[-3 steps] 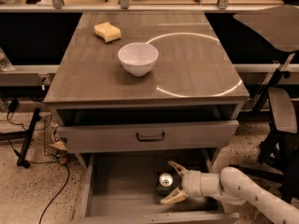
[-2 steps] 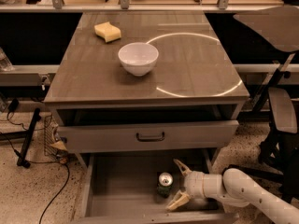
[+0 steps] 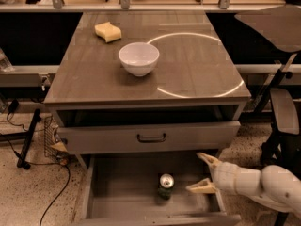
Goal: Place green can into middle drawer
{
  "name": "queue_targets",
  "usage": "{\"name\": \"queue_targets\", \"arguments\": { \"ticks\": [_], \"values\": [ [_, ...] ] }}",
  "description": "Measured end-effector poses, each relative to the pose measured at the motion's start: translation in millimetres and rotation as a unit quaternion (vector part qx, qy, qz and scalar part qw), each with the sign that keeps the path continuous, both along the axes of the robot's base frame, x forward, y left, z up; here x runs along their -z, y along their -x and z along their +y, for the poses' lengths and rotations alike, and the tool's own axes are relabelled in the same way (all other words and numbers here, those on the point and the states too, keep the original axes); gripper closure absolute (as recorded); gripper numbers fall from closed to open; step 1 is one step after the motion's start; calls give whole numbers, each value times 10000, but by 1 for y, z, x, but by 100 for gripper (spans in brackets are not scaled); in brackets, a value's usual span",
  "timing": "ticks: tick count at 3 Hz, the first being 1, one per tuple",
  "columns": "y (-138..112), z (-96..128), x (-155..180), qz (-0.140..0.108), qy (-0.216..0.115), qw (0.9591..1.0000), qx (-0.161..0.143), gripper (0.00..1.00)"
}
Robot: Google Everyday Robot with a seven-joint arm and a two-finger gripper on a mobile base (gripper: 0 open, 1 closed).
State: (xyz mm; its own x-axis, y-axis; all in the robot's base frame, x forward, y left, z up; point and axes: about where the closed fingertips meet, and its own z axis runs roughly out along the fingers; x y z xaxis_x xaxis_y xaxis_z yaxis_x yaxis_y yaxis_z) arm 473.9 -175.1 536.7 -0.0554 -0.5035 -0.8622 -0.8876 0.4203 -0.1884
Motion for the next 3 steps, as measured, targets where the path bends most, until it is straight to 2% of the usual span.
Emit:
{"name": "queue_targets", "arguments": {
  "ticks": [1, 2, 3],
  "values": [
    [10, -40, -31, -14, 324, 9988, 364, 49],
    [23, -69, -72, -190, 553, 9962, 650, 72],
    [33, -90, -147, -705, 647, 9915, 878, 96]
  ]
}}
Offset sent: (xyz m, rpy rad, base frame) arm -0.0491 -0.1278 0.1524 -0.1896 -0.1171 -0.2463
